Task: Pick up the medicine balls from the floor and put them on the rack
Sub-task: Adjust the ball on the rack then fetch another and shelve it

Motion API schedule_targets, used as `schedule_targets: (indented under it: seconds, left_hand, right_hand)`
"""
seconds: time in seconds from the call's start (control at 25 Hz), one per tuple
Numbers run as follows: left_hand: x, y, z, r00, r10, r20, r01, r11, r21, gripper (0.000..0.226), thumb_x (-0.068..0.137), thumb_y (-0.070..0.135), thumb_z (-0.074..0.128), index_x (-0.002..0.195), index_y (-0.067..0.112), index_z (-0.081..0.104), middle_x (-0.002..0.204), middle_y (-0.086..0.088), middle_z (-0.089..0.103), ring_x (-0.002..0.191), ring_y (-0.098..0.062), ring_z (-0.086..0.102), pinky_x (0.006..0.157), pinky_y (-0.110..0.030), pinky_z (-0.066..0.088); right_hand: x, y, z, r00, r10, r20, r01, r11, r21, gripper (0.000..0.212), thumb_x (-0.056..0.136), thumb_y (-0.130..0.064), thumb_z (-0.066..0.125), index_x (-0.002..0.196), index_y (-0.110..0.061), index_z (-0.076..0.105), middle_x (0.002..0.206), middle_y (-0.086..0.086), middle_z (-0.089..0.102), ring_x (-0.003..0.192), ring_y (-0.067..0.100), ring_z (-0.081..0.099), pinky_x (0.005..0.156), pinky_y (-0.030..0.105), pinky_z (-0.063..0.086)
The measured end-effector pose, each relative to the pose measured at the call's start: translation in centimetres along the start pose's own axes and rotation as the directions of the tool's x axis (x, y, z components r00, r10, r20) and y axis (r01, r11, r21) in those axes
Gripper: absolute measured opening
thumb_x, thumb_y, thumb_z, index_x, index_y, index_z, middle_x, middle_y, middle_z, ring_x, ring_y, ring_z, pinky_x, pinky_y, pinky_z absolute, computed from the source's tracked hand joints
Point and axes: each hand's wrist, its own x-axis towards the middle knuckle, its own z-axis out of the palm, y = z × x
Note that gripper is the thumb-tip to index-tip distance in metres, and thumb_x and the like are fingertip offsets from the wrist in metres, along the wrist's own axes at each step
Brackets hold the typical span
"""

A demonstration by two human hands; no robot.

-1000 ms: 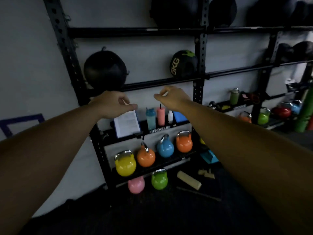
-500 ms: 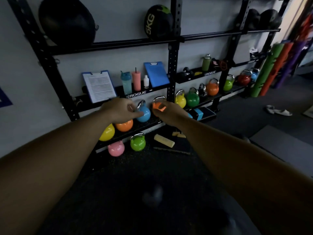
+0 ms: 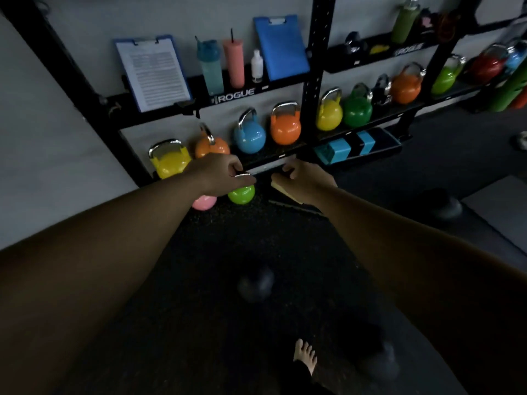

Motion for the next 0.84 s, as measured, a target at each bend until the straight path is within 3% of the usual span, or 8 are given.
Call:
schedule_targets:
  seconds: [0.08, 0.2, 0.44, 0.64, 0.84]
  left_hand:
    - [1.8, -1.5, 3.2, 0.996, -0.072, 0.048, 0.073, 0.997, -0.018, 0.073, 0.075, 0.084, 0.066, 0.125, 0.031, 0.068, 0.120, 0.007, 0.070, 0.112, -0.019, 0.067, 0.096, -0.039, 0.055]
    - [3.9, -5.1, 8.6, 0.982, -0.156, 0.102, 0.165, 0.983, -0.084, 0.069, 0.082, 0.076, 0.069, 0.131, 0.028, 0.065, 0.125, 0.007, 0.068, 0.116, -0.016, 0.065, 0.102, -0.039, 0.053]
    - [8.7, -15.1, 19.9, 0.907, -0.322, 0.269, 0.352, 0.933, -0.071, 0.073, 0.082, 0.082, 0.061, 0.136, 0.033, 0.060, 0.129, 0.009, 0.066, 0.116, -0.016, 0.064, 0.099, -0.040, 0.053]
    - [14.5, -22.6, 34.7, 0.858, -0.364, 0.361, 0.422, 0.902, -0.094, 0.073, 0.085, 0.082, 0.059, 0.138, 0.032, 0.060, 0.137, 0.006, 0.067, 0.121, -0.018, 0.064, 0.103, -0.044, 0.053]
    - [19.4, -29.9, 53.0, 0.817, -0.384, 0.431, 0.490, 0.856, -0.164, 0.085, 0.079, 0.091, 0.052, 0.143, 0.035, 0.056, 0.144, 0.007, 0.061, 0.125, -0.017, 0.061, 0.102, -0.042, 0.050]
  right_hand:
    - [2.5, 3.0, 2.1, 0.997, -0.002, 0.071, 0.007, 0.998, -0.069, 0.064, 0.089, -0.073, 0.049, 0.138, -0.032, 0.056, 0.133, 0.002, 0.064, 0.118, 0.030, 0.060, 0.082, 0.037, 0.045]
    - [5.9, 7.5, 7.0, 0.977, 0.063, 0.204, -0.043, 0.994, -0.100, 0.074, 0.088, -0.080, 0.044, 0.146, -0.034, 0.048, 0.143, 0.003, 0.057, 0.122, 0.032, 0.058, 0.091, 0.044, 0.052]
    - [10.7, 15.5, 19.5, 0.921, 0.170, 0.350, -0.123, 0.981, -0.153, 0.074, 0.090, -0.079, 0.042, 0.148, -0.034, 0.044, 0.148, 0.004, 0.052, 0.129, 0.031, 0.053, 0.099, 0.050, 0.049]
    - [13.9, 23.3, 34.8, 0.852, 0.281, 0.442, -0.218, 0.958, -0.189, 0.076, 0.088, -0.081, 0.040, 0.148, -0.035, 0.043, 0.148, 0.003, 0.051, 0.131, 0.029, 0.050, 0.100, 0.051, 0.048]
    - [17.6, 28.5, 53.9, 0.804, 0.322, 0.500, -0.346, 0.937, -0.047, 0.086, 0.081, -0.086, 0.040, 0.151, -0.036, 0.041, 0.152, 0.002, 0.048, 0.136, 0.029, 0.047, 0.101, 0.052, 0.050]
